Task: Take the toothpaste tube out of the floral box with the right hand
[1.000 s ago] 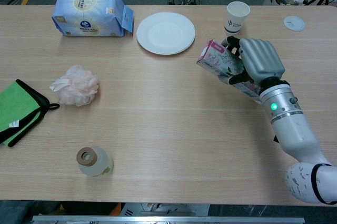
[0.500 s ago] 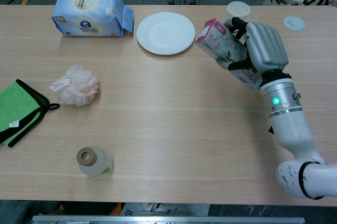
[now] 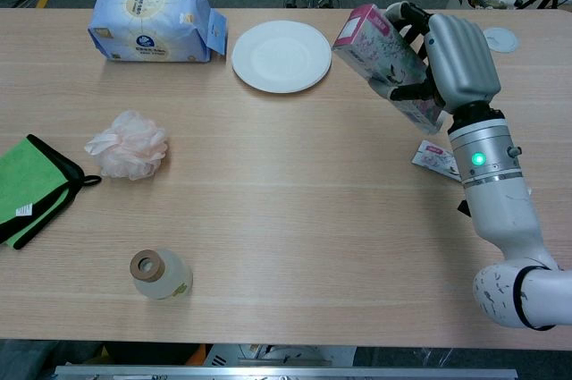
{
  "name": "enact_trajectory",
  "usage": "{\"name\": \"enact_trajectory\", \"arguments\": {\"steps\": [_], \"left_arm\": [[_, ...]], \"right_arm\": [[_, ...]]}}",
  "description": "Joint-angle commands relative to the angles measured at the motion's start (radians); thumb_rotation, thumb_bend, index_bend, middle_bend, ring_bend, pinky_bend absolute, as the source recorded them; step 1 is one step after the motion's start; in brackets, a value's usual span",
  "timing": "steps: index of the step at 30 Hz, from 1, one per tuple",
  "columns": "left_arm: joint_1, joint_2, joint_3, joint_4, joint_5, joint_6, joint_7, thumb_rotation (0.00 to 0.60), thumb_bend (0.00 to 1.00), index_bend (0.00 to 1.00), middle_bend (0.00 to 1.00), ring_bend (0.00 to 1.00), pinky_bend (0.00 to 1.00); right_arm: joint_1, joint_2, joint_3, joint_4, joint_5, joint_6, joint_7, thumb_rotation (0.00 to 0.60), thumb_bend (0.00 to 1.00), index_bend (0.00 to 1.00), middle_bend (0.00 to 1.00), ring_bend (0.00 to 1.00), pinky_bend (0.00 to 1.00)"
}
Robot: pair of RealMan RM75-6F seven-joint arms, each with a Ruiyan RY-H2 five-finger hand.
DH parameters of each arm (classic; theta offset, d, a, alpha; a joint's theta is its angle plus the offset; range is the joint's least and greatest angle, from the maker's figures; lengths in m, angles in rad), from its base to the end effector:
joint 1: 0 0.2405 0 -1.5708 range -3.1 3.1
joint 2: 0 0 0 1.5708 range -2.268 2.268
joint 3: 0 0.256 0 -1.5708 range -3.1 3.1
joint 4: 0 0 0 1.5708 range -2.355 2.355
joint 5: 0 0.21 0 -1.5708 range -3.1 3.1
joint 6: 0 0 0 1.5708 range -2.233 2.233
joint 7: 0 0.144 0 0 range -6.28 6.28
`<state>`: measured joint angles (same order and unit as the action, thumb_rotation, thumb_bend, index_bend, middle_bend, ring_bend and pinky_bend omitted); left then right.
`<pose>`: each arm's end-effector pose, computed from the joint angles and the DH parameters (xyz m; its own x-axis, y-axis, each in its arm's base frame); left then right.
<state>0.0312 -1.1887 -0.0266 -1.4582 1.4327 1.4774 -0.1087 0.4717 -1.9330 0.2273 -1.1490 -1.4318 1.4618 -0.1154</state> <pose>-0.3640 0.1365 0.1523 0.3630 0.0617 0.9298 0.9131 0.1755 -0.3681 -0.1715 -0.2926 -0.0397 0.1051 0.1368 0.9850 -0.9647 -0.2266 0.1343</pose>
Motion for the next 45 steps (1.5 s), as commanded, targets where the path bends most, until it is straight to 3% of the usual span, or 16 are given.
{"name": "enact_trajectory", "arguments": {"steps": [1,5,8,12,19,25,33,38,45], "left_arm": [[-0.001,0.002,0.000,-0.004,0.001,0.000,0.004,0.600,0.01,0.42,0.38,0.34,0.57],[-0.004,0.004,-0.001,-0.011,0.001,0.000,0.010,0.600,0.01,0.42,0.38,0.34,0.57],[-0.006,0.006,-0.001,-0.016,0.003,0.001,0.015,0.600,0.01,0.42,0.38,0.34,0.57],[-0.007,0.008,-0.001,-0.022,0.006,0.002,0.021,0.600,0.01,0.42,0.38,0.34,0.57],[-0.016,0.019,-0.003,-0.046,0.018,0.008,0.041,0.600,0.01,0.42,0.38,0.34,0.57],[-0.029,0.022,-0.015,-0.078,0.039,0.030,0.073,0.600,0.01,0.42,0.38,0.34,0.57],[-0.049,0.004,-0.032,-0.107,0.058,0.047,0.105,0.600,0.01,0.42,0.38,0.34,0.57],[-0.061,-0.014,-0.046,-0.111,0.068,0.064,0.105,0.600,0.01,0.41,0.38,0.34,0.57],[-0.071,-0.043,-0.064,-0.097,0.099,0.110,0.101,0.600,0.01,0.40,0.37,0.34,0.56]], "right_arm": [[-0.005,0.047,-0.020,-0.061,0.018,-0.056,-0.028,0.600,0.18,0.39,0.44,0.40,0.52],[-0.005,0.095,-0.028,-0.121,0.021,-0.088,-0.060,0.600,0.02,0.20,0.30,0.30,0.46],[-0.005,0.111,-0.027,-0.143,0.015,-0.086,-0.065,0.600,0.00,0.06,0.16,0.20,0.42],[-0.006,0.116,-0.022,-0.143,-0.006,-0.063,-0.050,0.600,0.00,0.00,0.08,0.14,0.39],[-0.012,0.156,-0.013,-0.178,-0.030,-0.034,-0.056,0.600,0.00,0.00,0.07,0.12,0.30],[-0.038,0.320,-0.044,-0.350,-0.030,-0.070,-0.153,0.600,0.00,0.08,0.13,0.13,0.29],[-0.092,0.586,-0.141,-0.601,0.028,-0.166,-0.338,0.600,0.00,0.12,0.15,0.12,0.29],[-0.113,0.740,-0.212,-0.713,0.062,-0.238,-0.385,0.600,0.00,0.12,0.15,0.12,0.29],[-0.149,0.842,-0.285,-0.730,-0.004,-0.252,-0.327,0.600,0.00,0.20,0.20,0.12,0.29]]}}
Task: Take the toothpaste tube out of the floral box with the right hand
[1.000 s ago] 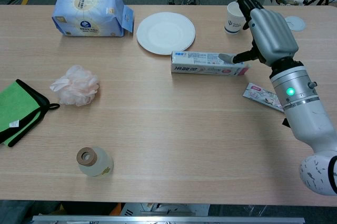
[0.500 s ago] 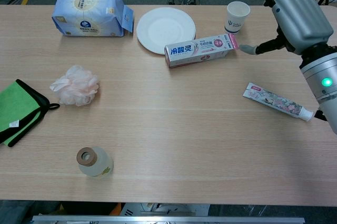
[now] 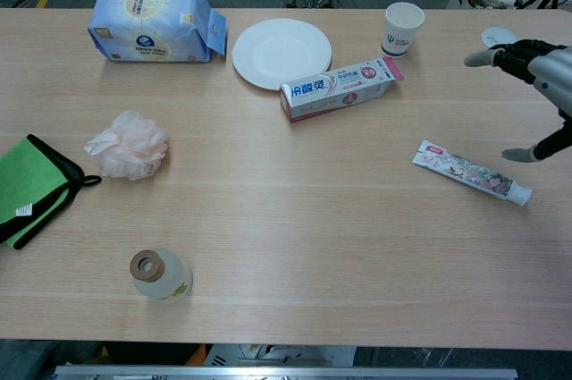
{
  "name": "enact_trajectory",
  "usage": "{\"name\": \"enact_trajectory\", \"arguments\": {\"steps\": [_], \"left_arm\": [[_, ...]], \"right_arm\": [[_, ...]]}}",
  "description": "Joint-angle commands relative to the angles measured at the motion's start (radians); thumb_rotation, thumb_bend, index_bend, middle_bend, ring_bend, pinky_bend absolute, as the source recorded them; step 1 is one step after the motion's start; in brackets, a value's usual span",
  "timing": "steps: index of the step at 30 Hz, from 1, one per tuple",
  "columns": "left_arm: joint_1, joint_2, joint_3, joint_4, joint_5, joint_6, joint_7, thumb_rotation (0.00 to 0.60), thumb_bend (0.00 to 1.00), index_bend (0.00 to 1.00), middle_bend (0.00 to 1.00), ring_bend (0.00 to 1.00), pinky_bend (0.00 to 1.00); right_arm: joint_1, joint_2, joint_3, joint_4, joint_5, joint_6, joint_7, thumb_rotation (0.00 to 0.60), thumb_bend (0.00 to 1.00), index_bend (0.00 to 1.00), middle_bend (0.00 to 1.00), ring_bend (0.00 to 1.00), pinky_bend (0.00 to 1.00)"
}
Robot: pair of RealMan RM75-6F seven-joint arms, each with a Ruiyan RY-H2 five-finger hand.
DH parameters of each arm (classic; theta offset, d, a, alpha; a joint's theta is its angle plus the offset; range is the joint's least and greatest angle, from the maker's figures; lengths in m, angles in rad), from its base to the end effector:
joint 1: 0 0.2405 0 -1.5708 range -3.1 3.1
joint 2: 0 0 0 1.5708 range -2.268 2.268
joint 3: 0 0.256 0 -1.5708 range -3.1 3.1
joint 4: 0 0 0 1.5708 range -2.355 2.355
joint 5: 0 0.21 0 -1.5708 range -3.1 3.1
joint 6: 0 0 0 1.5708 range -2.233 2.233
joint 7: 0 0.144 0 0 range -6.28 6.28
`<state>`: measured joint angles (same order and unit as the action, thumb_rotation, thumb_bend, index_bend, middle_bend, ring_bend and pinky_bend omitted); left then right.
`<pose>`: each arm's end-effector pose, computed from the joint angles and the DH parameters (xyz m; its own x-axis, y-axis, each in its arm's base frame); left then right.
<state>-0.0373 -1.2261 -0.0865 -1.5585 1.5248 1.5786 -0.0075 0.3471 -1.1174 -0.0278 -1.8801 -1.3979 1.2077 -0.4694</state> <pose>-0.3094 0.1730 0.1460 0.3375 -0.1072 0.9352 0.9410 0.0111 -0.3383 -0.2320 -0.2173 0.0943 0.6131 -0.2196 0.7588 -0.7834 -0.2923 0.5484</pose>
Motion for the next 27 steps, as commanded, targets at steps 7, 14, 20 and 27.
{"name": "enact_trajectory", "arguments": {"steps": [7,14,20,27], "left_arm": [[-0.012,-0.006,-0.003,-0.003,0.009,0.004,0.009,0.600,0.01,0.40,0.37,0.34,0.56],[-0.024,-0.005,-0.009,-0.003,0.011,0.001,0.009,0.600,0.01,0.40,0.37,0.34,0.55],[-0.019,-0.007,-0.007,0.008,0.009,0.015,0.006,0.600,0.01,0.40,0.37,0.34,0.55],[-0.012,-0.009,-0.003,0.028,-0.003,0.018,0.008,0.600,0.01,0.40,0.37,0.34,0.55]], "right_arm": [[-0.083,0.079,-0.066,-0.025,-0.065,0.058,0.019,0.600,0.00,0.20,0.21,0.12,0.29],[-0.157,0.131,-0.081,-0.084,-0.076,0.154,-0.020,0.600,0.00,0.25,0.25,0.13,0.29],[-0.222,0.140,-0.099,-0.080,-0.120,0.234,-0.035,0.600,0.00,0.29,0.27,0.15,0.29],[-0.269,0.117,-0.077,-0.048,-0.175,0.319,-0.018,0.600,0.00,0.32,0.31,0.18,0.29]]}}
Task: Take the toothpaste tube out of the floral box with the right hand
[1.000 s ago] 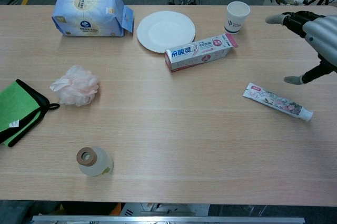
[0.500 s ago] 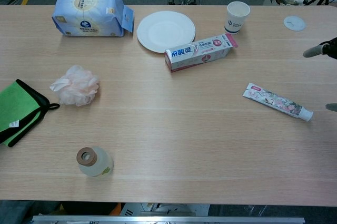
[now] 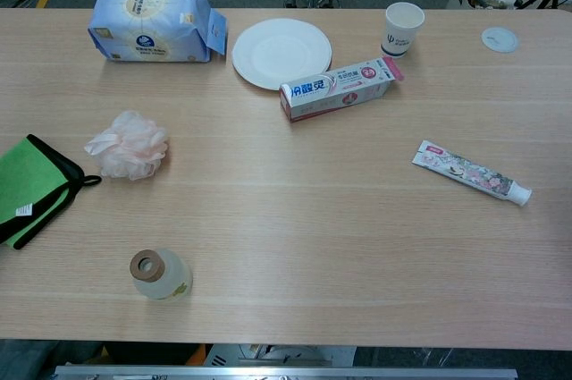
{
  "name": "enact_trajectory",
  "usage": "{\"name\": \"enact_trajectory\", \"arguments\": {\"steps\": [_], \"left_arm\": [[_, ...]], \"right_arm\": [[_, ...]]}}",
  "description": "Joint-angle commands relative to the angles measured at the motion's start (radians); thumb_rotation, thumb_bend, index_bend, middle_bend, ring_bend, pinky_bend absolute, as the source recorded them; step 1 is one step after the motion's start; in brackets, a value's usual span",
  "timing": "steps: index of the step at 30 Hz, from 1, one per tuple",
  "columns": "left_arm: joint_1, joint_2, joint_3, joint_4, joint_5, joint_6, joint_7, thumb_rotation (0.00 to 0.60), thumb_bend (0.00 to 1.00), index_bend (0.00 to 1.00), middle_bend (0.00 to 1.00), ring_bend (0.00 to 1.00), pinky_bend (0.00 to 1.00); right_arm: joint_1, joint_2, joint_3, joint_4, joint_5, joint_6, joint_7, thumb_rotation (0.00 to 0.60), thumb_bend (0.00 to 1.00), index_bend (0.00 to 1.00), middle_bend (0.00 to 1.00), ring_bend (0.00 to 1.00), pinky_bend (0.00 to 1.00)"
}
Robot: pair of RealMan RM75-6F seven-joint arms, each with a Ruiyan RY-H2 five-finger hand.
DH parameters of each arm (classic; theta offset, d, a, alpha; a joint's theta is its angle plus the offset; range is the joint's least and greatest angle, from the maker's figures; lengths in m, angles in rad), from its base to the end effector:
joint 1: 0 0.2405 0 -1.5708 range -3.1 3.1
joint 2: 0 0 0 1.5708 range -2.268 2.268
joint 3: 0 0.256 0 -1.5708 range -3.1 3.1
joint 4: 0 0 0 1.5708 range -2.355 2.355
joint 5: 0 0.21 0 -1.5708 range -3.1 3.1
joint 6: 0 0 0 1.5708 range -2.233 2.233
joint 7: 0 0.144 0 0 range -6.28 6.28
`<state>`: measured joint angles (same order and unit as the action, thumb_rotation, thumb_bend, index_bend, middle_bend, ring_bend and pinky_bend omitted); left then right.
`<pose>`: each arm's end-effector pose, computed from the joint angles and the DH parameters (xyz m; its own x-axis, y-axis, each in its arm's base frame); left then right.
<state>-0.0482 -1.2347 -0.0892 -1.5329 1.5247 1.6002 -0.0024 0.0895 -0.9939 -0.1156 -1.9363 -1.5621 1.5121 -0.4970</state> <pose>-0.3104 0.1767 0.1487 0.3559 -0.1356 0.9246 0.9334 0.0040 -0.3587 -0.2582 -0.1429 0.1541 0.6553 -0.1114 0.7471 -0.7553 -0.1031 0.6472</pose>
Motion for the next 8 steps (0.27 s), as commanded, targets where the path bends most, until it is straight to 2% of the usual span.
{"name": "enact_trajectory", "arguments": {"steps": [1,8], "left_arm": [[-0.003,-0.001,-0.001,0.002,-0.006,-0.007,0.003,0.600,0.01,0.40,0.37,0.34,0.54],[-0.009,-0.009,0.003,0.006,-0.008,-0.018,0.001,0.600,0.01,0.40,0.37,0.34,0.54]], "right_arm": [[-0.012,-0.007,0.017,0.011,-0.008,0.014,0.015,0.600,0.00,0.32,0.31,0.18,0.29],[-0.007,-0.022,0.037,0.031,0.001,-0.017,0.035,0.600,0.00,0.32,0.31,0.18,0.29]]}}
